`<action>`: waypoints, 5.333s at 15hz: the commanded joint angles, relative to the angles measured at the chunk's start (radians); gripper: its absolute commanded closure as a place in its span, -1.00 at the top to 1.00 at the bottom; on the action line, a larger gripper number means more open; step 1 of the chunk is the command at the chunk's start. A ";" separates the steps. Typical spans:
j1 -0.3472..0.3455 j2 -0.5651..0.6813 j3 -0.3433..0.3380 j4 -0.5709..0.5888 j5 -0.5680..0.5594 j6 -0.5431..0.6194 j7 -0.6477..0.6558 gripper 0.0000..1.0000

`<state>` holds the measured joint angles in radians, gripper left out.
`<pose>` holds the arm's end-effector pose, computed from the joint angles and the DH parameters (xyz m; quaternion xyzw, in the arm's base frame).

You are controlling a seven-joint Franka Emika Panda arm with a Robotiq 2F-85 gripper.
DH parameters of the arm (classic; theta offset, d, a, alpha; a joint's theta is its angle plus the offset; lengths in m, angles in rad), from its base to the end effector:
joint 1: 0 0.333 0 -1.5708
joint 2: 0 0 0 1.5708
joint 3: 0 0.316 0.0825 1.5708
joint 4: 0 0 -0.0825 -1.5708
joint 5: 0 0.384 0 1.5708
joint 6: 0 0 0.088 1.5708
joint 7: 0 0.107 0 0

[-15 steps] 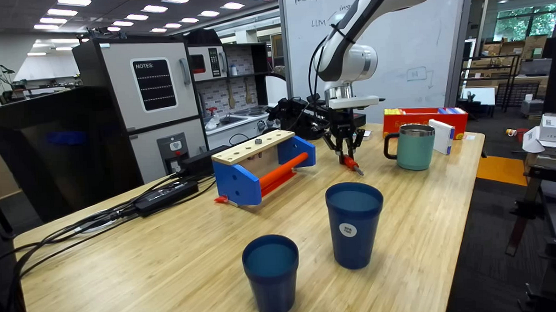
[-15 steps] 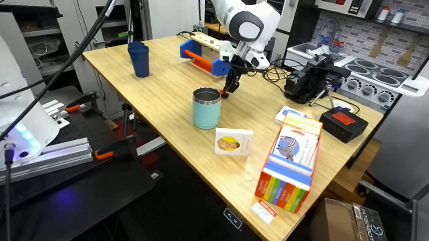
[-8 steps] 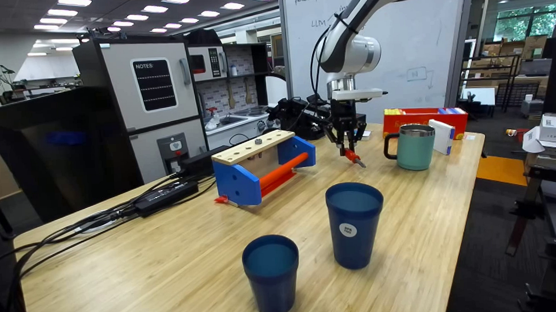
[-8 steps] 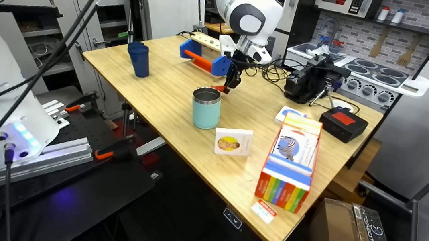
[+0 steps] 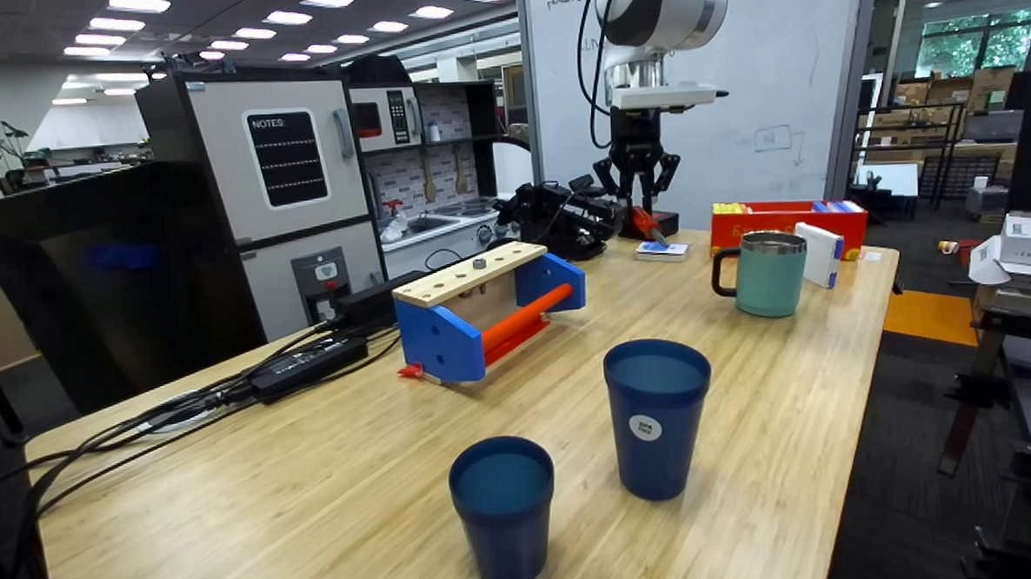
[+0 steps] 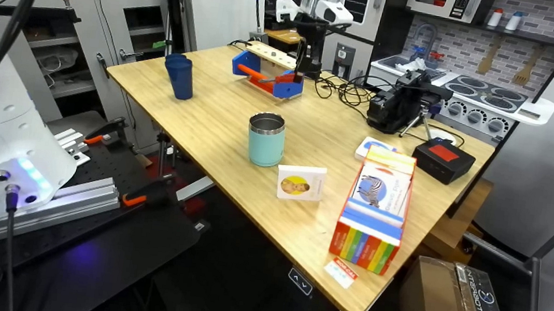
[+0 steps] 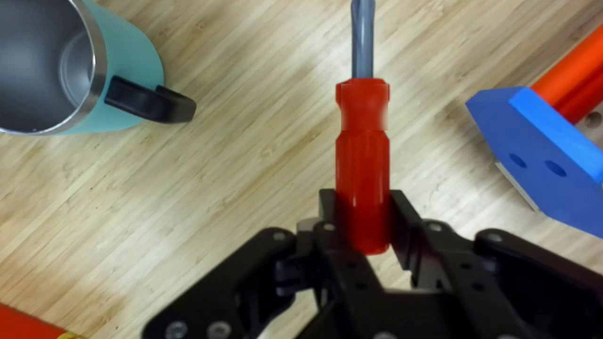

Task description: Put the screwdriver in the right most hole

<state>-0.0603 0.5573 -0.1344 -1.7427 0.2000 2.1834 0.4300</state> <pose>0.6446 -0.1122 0.2496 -0.9314 0.3573 0.0588 0.0359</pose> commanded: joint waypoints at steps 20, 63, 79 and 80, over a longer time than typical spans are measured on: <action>0.263 -0.201 -0.060 -0.064 -0.882 0.103 1.000 -0.86; 0.399 0.203 -0.043 0.621 -1.528 0.096 0.867 -0.86; 0.269 -0.414 0.145 -0.289 -1.835 0.237 1.456 -0.86; 0.256 -0.461 0.157 -0.351 -1.822 0.249 1.447 -0.86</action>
<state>0.2525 0.2370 -0.0283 -1.9128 -1.5949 2.3983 1.8365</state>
